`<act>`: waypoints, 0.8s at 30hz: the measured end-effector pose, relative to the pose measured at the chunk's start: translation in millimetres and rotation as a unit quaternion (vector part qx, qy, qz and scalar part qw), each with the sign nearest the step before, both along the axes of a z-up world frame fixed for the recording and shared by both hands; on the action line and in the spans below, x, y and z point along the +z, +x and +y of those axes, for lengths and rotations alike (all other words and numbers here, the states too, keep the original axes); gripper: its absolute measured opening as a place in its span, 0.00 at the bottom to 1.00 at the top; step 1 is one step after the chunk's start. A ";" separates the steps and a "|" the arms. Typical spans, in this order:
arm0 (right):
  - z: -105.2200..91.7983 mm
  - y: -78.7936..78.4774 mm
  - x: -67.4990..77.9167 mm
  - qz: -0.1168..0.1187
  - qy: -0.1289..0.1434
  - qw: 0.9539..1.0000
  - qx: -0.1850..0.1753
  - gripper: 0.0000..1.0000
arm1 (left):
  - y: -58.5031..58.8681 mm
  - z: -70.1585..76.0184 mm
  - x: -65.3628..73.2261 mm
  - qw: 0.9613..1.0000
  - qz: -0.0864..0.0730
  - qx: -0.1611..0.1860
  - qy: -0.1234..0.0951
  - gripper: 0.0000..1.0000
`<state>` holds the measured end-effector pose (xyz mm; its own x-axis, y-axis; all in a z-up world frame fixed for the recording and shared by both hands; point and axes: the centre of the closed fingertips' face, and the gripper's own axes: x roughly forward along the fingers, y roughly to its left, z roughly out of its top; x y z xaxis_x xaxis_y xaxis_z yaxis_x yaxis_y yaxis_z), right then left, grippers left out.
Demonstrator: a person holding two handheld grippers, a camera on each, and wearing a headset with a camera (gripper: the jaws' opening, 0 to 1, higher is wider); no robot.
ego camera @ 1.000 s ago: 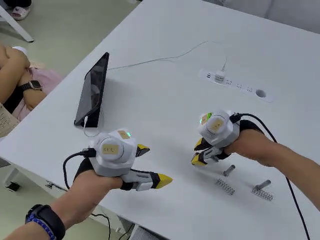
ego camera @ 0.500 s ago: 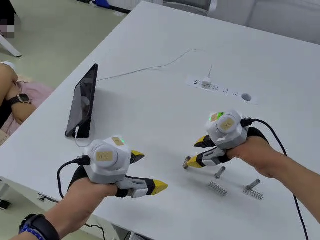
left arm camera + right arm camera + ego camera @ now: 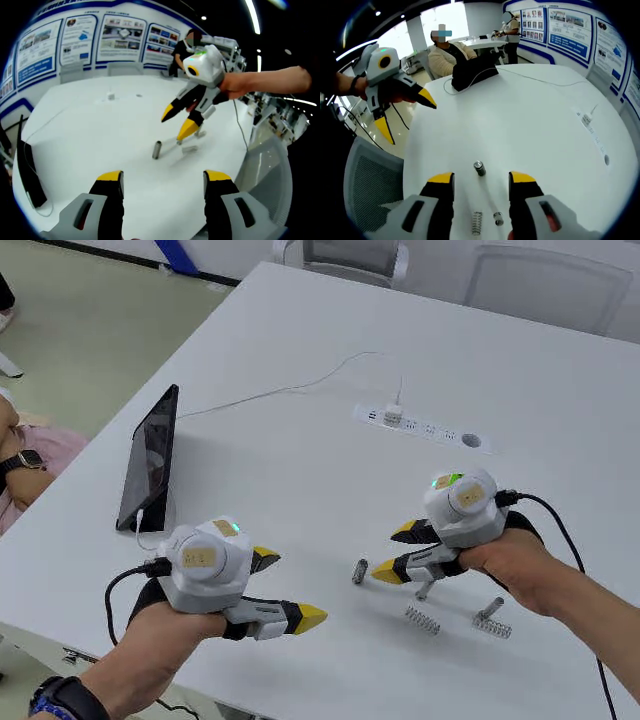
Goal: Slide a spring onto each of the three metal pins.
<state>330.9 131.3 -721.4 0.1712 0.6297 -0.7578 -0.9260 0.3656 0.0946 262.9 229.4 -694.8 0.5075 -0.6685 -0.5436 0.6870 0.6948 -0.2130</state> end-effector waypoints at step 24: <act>-56.9 -28.6 15.9 -0.020 0.053 0.991 -0.121 0.55 | -0.8 -27.7 -3.1 1.000 0.006 -0.029 -0.003 0.67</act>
<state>302.3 74.4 -705.5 0.3551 0.6428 -0.6787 -0.8162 0.5672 0.1102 262.1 201.7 -698.0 0.4607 -0.7005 -0.5450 0.7238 0.6520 -0.2261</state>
